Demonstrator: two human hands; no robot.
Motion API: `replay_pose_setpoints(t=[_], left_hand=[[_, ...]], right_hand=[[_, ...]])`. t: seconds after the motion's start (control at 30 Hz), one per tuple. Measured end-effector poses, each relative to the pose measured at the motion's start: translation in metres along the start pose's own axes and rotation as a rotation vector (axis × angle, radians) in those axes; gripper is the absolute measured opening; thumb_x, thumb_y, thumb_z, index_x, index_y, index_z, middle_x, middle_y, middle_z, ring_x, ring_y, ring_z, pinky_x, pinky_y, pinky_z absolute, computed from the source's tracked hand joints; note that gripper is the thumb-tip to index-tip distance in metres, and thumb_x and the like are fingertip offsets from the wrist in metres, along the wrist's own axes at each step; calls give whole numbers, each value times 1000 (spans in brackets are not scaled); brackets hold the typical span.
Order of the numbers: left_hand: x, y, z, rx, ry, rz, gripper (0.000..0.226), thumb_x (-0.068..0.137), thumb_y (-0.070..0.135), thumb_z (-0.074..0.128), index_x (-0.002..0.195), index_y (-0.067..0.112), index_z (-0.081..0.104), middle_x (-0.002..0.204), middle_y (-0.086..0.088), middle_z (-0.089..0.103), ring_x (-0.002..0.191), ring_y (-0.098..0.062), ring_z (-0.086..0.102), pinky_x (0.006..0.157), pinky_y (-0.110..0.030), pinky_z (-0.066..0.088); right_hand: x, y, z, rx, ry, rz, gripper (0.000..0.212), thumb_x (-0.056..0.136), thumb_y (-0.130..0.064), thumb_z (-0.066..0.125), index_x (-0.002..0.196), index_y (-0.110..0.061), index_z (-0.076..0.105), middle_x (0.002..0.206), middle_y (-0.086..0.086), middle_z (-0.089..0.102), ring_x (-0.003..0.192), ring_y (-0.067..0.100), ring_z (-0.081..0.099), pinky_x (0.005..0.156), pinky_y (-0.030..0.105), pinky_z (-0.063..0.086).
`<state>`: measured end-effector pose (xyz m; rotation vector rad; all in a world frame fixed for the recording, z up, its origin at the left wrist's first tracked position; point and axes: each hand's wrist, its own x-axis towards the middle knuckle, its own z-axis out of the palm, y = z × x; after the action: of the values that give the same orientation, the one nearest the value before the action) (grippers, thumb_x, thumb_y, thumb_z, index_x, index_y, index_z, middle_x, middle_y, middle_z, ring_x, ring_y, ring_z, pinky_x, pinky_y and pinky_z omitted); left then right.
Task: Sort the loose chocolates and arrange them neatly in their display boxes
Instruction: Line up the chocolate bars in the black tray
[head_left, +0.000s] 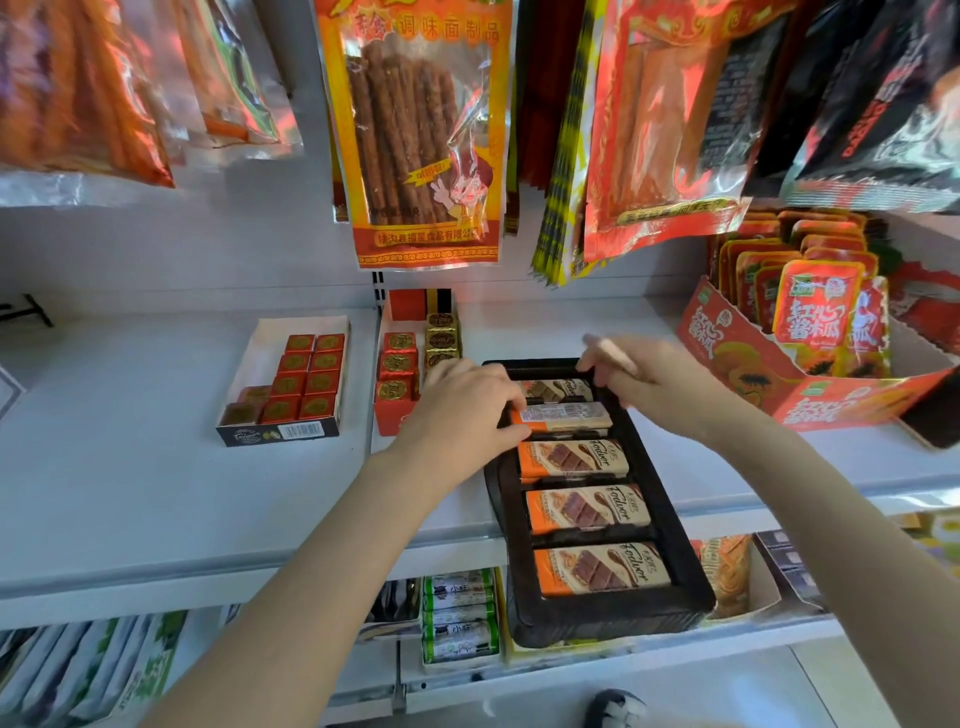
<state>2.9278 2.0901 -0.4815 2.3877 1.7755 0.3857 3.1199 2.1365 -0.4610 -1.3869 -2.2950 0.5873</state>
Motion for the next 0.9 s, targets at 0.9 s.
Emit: replay_pose_setpoints(t=[0.9], left_hand=[[-5,-6,-2,23,11,73,32,95,21,40,123,26,56,127,9,54,119,-10,45,104,-29,20]], right_hand=[[0,3,-4,570,94,293,34,94,-28,44,89,-7,70,76,10,59,64,16,51,66,26,39]])
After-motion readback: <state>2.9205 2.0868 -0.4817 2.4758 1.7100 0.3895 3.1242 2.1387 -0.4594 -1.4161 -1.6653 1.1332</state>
